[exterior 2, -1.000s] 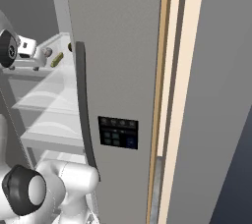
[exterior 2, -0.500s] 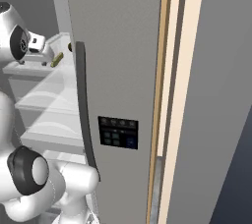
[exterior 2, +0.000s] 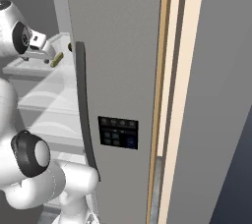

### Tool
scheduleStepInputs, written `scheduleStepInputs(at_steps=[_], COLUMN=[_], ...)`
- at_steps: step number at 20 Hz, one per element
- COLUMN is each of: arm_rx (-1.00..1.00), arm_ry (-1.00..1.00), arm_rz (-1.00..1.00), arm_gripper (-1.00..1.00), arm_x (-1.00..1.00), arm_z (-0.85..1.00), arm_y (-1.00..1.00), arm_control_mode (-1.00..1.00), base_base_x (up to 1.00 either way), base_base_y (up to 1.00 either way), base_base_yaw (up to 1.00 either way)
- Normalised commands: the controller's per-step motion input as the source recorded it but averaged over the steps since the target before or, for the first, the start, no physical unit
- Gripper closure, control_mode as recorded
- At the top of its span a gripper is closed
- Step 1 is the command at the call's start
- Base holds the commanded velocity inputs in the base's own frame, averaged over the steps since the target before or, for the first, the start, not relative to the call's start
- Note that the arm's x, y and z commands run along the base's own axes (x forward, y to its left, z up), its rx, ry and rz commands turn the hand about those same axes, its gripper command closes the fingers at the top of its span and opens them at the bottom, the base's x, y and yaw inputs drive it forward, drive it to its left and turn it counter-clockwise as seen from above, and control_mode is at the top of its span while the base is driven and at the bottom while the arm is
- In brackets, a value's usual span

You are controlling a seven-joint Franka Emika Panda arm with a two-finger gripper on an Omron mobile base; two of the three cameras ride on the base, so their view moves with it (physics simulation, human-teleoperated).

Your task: Pick the egg and butter from the fridge and place them by the bowl for mixing.

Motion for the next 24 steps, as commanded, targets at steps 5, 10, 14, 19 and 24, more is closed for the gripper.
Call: scheduleStepInputs(at_steps=[5, 10, 14, 19, 24], arm_rx=[0.00, 0.00, 0.00, 0.00, 0.00], arm_ry=[0.01, 0.00, 0.00, 0.00, 0.00], arm_rz=[0.00, 0.00, 0.00, 0.00, 0.00], arm_gripper=[-1.00, -1.00, -1.00, -1.00, -1.00], arm_x=[0.26, 0.21, 0.23, 0.39, 0.37], arm_z=[-0.14, -0.22, -0.09, 0.00, -0.07], arm_y=[0.00, 0.00, 0.00, 0.00, 0.00], arm_control_mode=[-1.00, -1.00, -1.00, -1.00, -1.00], base_base_x=[0.00, 0.00, 0.00, 0.00, 0.00], base_base_y=[0.00, 0.00, 0.00, 0.00, 0.00], base_base_yaw=[0.00, 0.00, 0.00, 0.00, 0.00])
